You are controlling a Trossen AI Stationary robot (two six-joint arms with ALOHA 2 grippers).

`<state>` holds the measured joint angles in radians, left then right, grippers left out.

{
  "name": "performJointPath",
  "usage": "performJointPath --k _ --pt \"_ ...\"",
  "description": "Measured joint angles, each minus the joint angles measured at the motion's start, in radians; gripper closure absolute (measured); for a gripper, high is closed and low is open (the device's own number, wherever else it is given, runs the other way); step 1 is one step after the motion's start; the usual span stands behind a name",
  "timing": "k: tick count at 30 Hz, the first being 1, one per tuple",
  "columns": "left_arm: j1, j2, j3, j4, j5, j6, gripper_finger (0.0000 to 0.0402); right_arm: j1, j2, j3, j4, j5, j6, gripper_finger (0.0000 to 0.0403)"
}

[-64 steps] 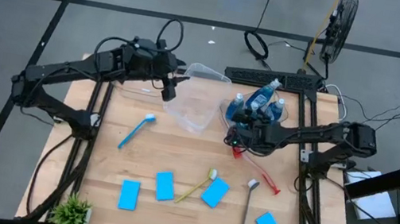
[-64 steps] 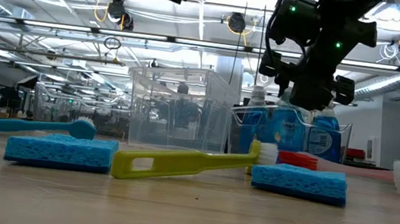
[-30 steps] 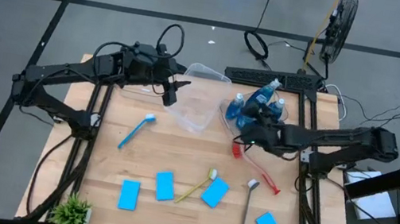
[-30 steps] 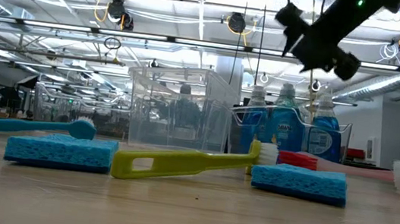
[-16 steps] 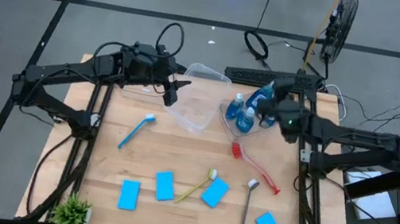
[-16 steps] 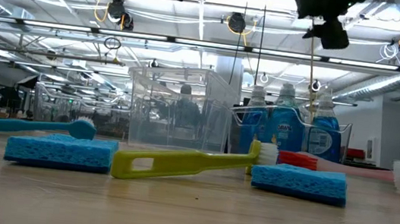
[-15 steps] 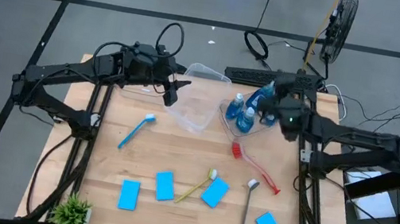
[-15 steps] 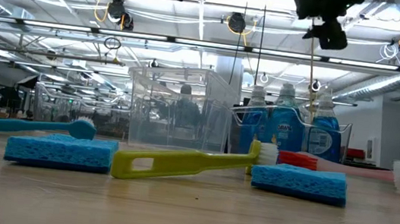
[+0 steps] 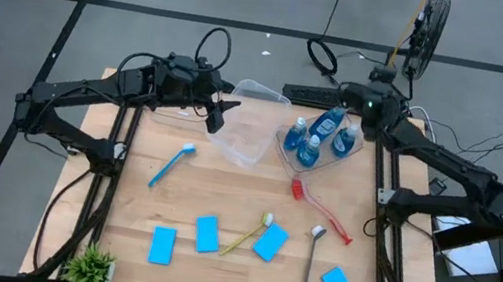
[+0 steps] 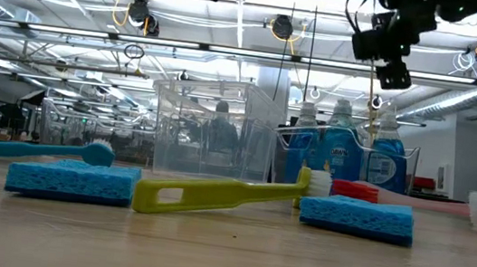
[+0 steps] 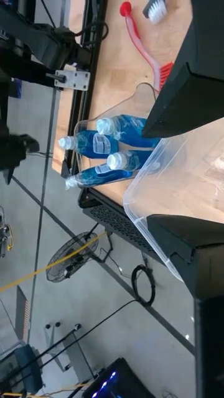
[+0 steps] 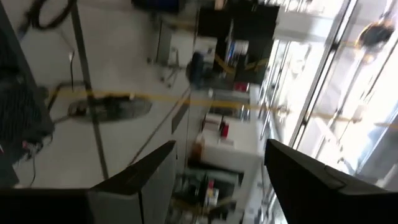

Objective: Pick & Place Kitchen Sink Supplies
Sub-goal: Adjust the blue soap dispenser in the right transparent bin

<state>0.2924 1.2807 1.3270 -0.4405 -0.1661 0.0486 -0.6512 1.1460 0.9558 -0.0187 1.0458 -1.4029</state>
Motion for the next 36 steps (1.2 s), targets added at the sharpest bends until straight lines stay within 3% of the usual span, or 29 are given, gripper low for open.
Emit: performJointPath --k 6,11,14,16,20,24,30,36 --pt "0.001 0.0 0.0 0.001 0.0 -0.002 0.0188 -0.097 0.031 0.0 0.001 -0.006 0.033 0.017" --pt "0.001 0.0 0.0 0.002 0.0 -0.002 0.0188 -0.116 0.026 0.001 0.053 -0.055 0.186 0.017" --pt "0.005 0.0 0.0 0.005 0.0 -0.001 0.0188 -0.116 0.027 0.039 -0.042 -0.072 0.313 0.017" --pt "0.011 0.0 0.0 0.005 0.0 0.001 0.0188 -0.128 0.027 0.087 -0.167 -0.168 0.471 0.017" --pt "0.035 0.0 0.0 0.005 0.0 0.0 0.0188 -0.181 0.027 0.193 -0.359 -0.485 0.784 0.017" --pt "0.058 0.0 0.0 0.004 0.0 0.007 0.0188 -0.24 0.027 0.249 -0.38 -0.666 0.895 0.017" --pt "0.085 0.0 0.0 0.003 0.01 0.042 0.0188 -0.376 0.07 0.309 -0.582 -0.98 1.084 0.017" --pt "0.119 0.0 0.0 0.002 0.012 0.083 0.0188 -0.44 0.142 0.309 -0.629 -1.147 1.192 0.017"
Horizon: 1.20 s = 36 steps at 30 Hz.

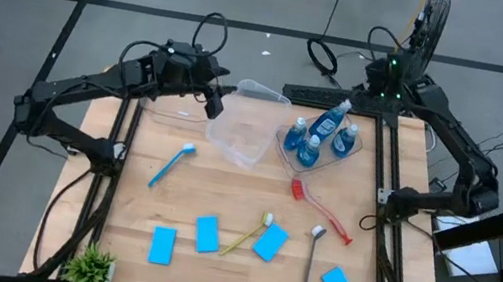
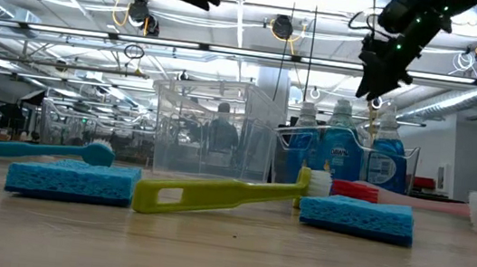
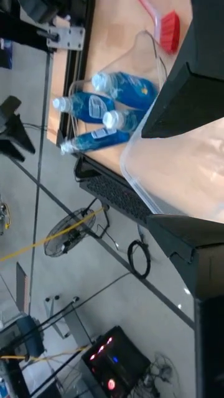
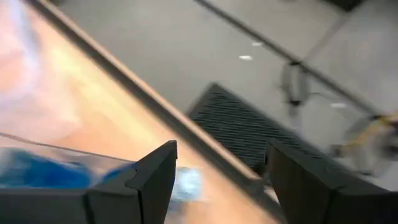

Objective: Pick & Place Kitchen Sink Supplies
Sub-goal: Adjust the blue soap dispenser in the right transparent bin

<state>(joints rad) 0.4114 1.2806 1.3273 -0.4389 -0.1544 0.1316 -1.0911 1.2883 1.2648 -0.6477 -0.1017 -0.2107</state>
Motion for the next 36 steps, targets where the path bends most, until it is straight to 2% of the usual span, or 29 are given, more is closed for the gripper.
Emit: performJointPath --k 3,5,13,19,23,30,36 --pt "0.018 0.0 0.0 0.0 0.001 0.014 0.0188 -0.011 0.035 0.0 0.0 -0.132 0.025 0.017" --pt "0.028 0.0 0.0 0.0 0.0 0.018 0.0188 -0.014 0.055 0.0 0.0 -0.157 0.028 0.017" --pt "0.051 0.0 0.0 0.0 0.0 -0.001 0.0188 -0.048 0.095 0.0 -0.005 -0.163 0.023 0.0169" --pt "0.052 0.0 0.0 0.007 0.0 -0.045 0.0188 -0.077 0.095 0.0 -0.076 -0.166 0.012 0.0169" --pt "0.052 0.0 0.0 0.041 0.0 -0.057 0.0188 -0.092 0.095 0.0 -0.075 -0.218 0.009 0.0169" --pt "0.052 0.0 0.0 0.063 0.0 -0.091 0.0188 -0.111 0.096 0.0 -0.078 -0.216 -0.066 0.0169" --pt "0.052 0.0 0.0 0.071 -0.001 -0.092 0.0188 -0.11 0.126 0.0 -0.091 -0.218 -0.097 0.0143"
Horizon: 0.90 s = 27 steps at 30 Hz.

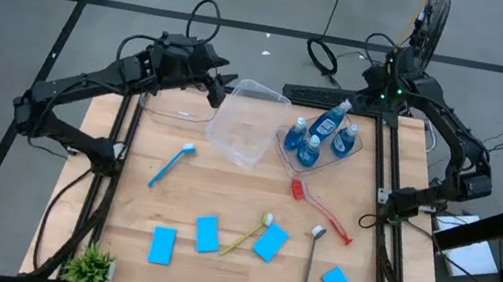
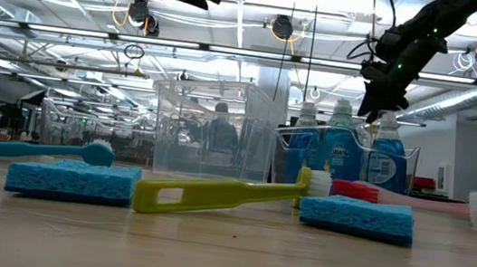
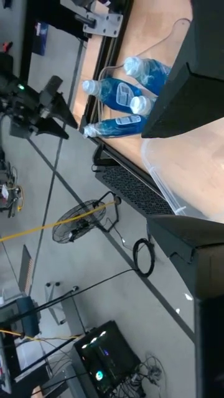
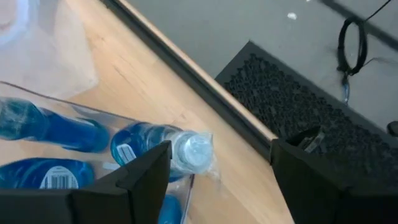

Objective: Pick & Place Kitchen Sink Supplies
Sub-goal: Adjust the blue soap dispenser in the right transparent bin

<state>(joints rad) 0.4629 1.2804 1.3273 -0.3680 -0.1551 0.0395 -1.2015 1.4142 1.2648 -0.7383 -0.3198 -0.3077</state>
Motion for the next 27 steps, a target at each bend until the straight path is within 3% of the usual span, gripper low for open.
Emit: performJointPath --k 9,22,27 --pt "0.0 0.0 0.0 0.022 -0.001 -0.017 0.0188 0.0 0.037 -0.001 -0.014 -0.003 -0.073 0.0094" --pt "0.0 0.0 0.0 0.026 -0.003 -0.013 0.0188 -0.036 0.081 -0.001 -0.021 -0.152 -0.046 0.0077" --pt "0.0 0.0 0.0 0.025 -0.002 -0.016 0.0188 -0.036 0.113 -0.001 -0.016 -0.156 -0.045 0.0075"
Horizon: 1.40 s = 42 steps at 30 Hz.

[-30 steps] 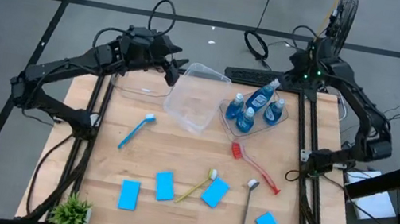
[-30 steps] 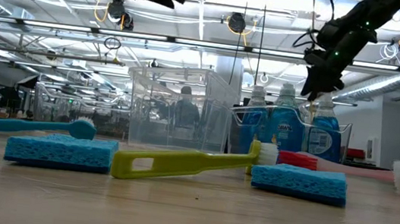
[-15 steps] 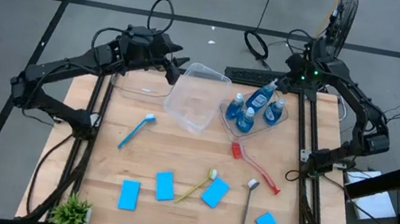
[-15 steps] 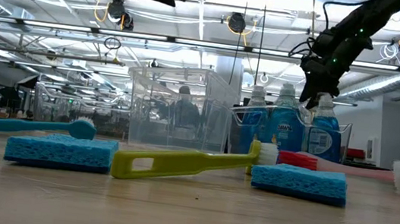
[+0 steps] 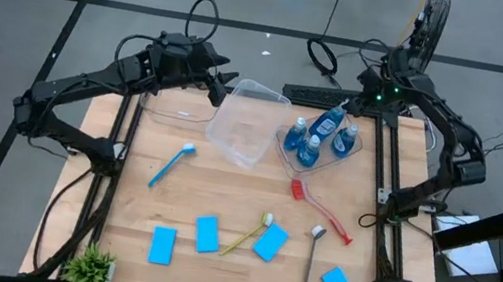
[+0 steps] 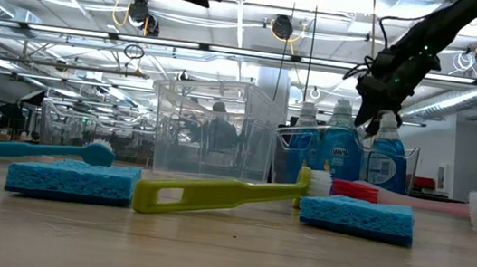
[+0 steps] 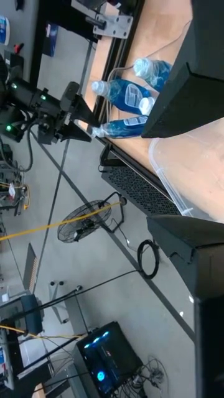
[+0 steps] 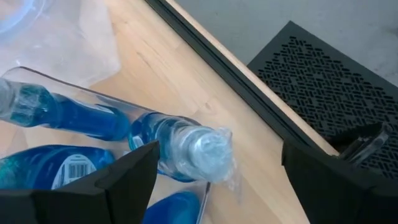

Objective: Pick & Place Kitchen Sink Supplies
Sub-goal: Adjust the blue soap dispenser in the right transparent bin

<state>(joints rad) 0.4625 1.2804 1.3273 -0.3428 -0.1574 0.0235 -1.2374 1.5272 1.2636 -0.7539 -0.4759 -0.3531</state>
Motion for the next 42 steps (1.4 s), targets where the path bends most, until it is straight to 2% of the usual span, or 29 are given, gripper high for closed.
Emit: performJointPath --k 6,10,19,32,42 --pt "0.0 0.0 0.0 0.0 0.0 -0.001 0.0188 0.0 0.007 0.0 0.008 -0.004 0.0 0.0075" --pt "0.0 0.0 0.0 0.0 0.0 0.003 0.0188 0.0 0.007 -0.018 0.016 -0.052 0.001 0.0075" --pt "0.0 0.0 0.0 0.0 0.0 0.005 0.0188 0.008 0.007 -0.045 0.047 -0.05 0.031 0.0077" --pt "0.0 0.0 0.0 0.0 0.0 0.007 0.0188 0.008 0.007 -0.045 0.062 -0.05 0.038 0.0136" --pt "0.0 0.0 0.0 0.0 -0.001 0.006 0.0188 0.008 0.007 -0.045 0.061 -0.047 0.038 0.0161"
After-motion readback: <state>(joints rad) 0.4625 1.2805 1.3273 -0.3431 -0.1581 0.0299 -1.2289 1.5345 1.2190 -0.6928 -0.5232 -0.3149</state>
